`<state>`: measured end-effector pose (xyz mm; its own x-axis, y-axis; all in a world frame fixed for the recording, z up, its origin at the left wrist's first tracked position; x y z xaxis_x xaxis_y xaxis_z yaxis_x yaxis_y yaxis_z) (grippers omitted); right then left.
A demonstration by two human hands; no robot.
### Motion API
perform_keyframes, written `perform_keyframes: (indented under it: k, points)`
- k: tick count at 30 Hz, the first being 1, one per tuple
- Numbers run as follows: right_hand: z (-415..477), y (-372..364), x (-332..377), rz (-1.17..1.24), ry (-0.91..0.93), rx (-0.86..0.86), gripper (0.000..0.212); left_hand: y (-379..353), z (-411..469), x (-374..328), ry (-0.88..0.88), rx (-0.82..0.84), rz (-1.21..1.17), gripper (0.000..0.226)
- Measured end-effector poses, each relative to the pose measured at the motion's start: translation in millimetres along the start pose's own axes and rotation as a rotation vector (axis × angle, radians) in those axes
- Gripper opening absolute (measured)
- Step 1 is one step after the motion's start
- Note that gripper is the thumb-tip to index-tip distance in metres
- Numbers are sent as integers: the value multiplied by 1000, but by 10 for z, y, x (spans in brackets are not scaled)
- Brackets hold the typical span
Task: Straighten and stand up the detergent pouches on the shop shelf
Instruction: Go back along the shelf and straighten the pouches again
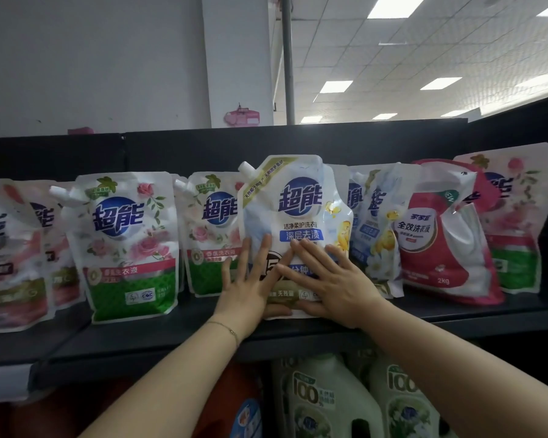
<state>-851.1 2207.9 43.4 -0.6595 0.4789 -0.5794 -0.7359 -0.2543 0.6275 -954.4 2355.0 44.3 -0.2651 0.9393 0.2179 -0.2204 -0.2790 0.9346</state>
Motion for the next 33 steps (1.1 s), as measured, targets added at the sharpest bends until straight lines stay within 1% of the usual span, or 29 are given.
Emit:
perform_keyframes:
  k: [2, 4, 5, 8, 11, 13, 16, 18, 19, 20, 22, 23, 24, 25, 27, 30, 32, 33]
  points:
    - [21, -64, -46, 9, -6, -16, 70, -52, 83, 0, -14, -43, -13, 105]
    - [48, -148, -102, 9, -11, -15, 69, -120, 184, 7, -27, -155, -2, 105]
    - [63, -188, -126, 4, -14, -10, 69, -144, 229, 7, -19, -186, 18, 106]
    - [113, -273, -166, 2, -28, -5, 70, -193, 357, 26, -9, -234, 61, 110]
    - [163, -312, -162, 28, -41, 1, 72, -195, 427, 60, -25, -234, 66, 112]
    - [182, -317, -157, 48, -38, 41, 72, -202, 428, 56, -19, -216, 60, 109]
    - [170, -281, -147, 77, -13, 103, 71, -218, 426, 74, -37, -217, 116, 104]
    - [136, -227, -138, 88, 3, 148, 72, -165, 383, 59, -14, -167, 114, 100]
    - [108, -186, -132, 96, 9, 157, 72, -128, 341, 41, 5, -182, 124, 99]
    - [80, -138, -122, 107, 19, 158, 72, -96, 304, 21, 13, -192, 155, 100]
    - [13, -36, -80, 147, 39, 145, 75, -116, 255, 10, -14, -124, 161, 98]
    - [-26, 22, -53, 181, 43, 125, 79, -87, 214, 1, -35, -130, 132, 97]
    - [-69, 89, -35, 218, 44, 99, 82, -28, 162, -27, -52, -183, 117, 96]
    - [-106, 158, -25, 254, 48, 72, 83, 27, 116, -63, -51, -246, 104, 90]
    - [-181, 277, -67, 302, 65, 42, 80, 125, 68, -172, -38, -351, 83, 71]
    - [-332, 400, -268, 305, 71, 22, 73, 286, 38, -518, -50, -447, 125, 52]
    - [-463, 409, -474, 331, 48, 20, 63, 361, 69, -798, -84, -471, 153, 45]
    - [-532, 398, -582, 336, 42, 28, 56, 392, 94, -935, -93, -451, 161, 40]
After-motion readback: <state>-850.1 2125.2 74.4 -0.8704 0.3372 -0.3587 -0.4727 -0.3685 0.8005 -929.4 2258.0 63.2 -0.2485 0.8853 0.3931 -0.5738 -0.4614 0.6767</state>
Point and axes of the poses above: each hand's wrist, its own z-axis towards the middle knuckle, its own y-axis out of the back of the hand, x = y × z, the point moved 3 cm from there along z, towards the middle knuckle, and after that the axes turned 15 degrees about x, right-handed, at the moved point
